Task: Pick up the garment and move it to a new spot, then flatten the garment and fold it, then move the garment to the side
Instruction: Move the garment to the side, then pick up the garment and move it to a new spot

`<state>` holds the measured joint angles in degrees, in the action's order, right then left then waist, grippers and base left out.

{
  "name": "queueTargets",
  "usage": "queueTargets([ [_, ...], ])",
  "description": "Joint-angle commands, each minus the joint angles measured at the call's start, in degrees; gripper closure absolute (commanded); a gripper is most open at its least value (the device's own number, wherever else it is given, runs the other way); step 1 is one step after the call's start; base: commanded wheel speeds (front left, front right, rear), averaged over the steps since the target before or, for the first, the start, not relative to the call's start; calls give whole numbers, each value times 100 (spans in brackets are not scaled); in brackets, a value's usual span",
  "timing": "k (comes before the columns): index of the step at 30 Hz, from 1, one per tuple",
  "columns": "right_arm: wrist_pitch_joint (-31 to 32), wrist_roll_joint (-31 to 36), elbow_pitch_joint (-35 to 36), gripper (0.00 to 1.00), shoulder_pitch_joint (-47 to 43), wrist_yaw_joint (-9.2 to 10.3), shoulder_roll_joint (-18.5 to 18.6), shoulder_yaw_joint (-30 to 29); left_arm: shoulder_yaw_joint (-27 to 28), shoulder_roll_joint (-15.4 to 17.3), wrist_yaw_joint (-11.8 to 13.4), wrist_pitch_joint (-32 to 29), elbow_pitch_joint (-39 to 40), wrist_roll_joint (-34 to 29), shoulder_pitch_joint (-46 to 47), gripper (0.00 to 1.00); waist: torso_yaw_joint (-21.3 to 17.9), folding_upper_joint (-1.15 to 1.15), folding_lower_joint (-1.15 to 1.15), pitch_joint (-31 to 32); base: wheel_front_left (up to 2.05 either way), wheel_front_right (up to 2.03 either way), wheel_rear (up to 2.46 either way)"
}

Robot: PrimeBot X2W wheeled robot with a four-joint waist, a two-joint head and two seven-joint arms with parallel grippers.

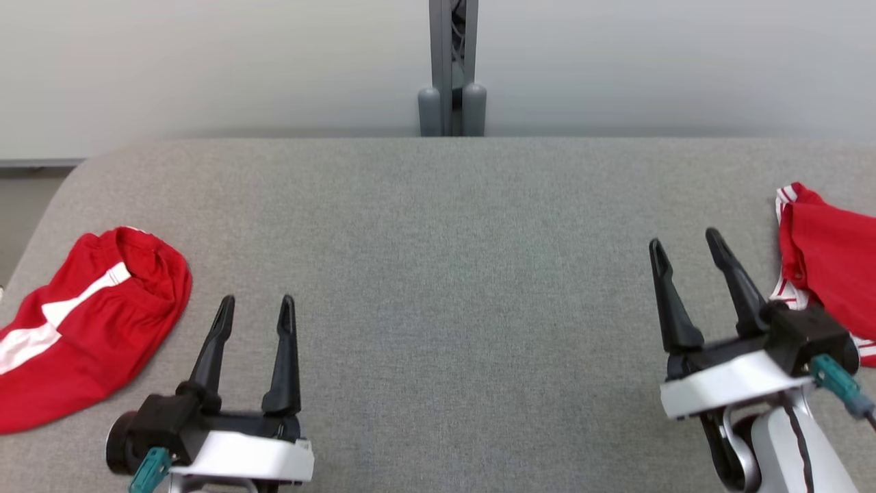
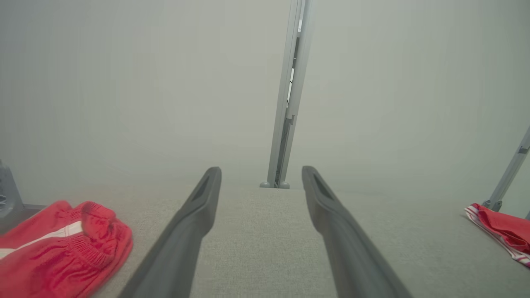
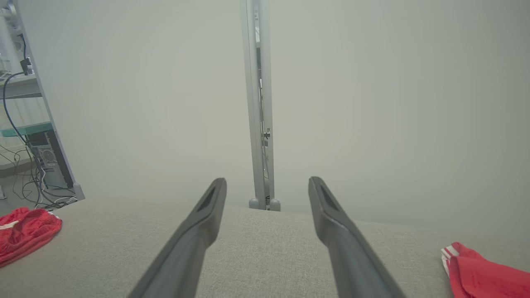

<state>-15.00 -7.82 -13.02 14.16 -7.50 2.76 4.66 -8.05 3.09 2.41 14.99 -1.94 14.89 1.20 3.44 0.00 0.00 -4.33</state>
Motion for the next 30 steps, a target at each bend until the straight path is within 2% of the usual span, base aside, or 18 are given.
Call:
queueTargets([
  [1,-29,-83,120,0,-269,2,34,-4,79,11,-27,21,57,-53,-154,0,-4,0,0,191,0,0,0],
  [13,-29,-20,328,0,-1209,2,30,-26,243,-9,-26,22,203,-17,-767,0,-66,0,0,580,0,0,0],
  [30,-28,-94,354,0,-1402,2,30,-212,175,-9,-64,23,-66,-44,-793,0,-55,0,0,673,0,0,0],
])
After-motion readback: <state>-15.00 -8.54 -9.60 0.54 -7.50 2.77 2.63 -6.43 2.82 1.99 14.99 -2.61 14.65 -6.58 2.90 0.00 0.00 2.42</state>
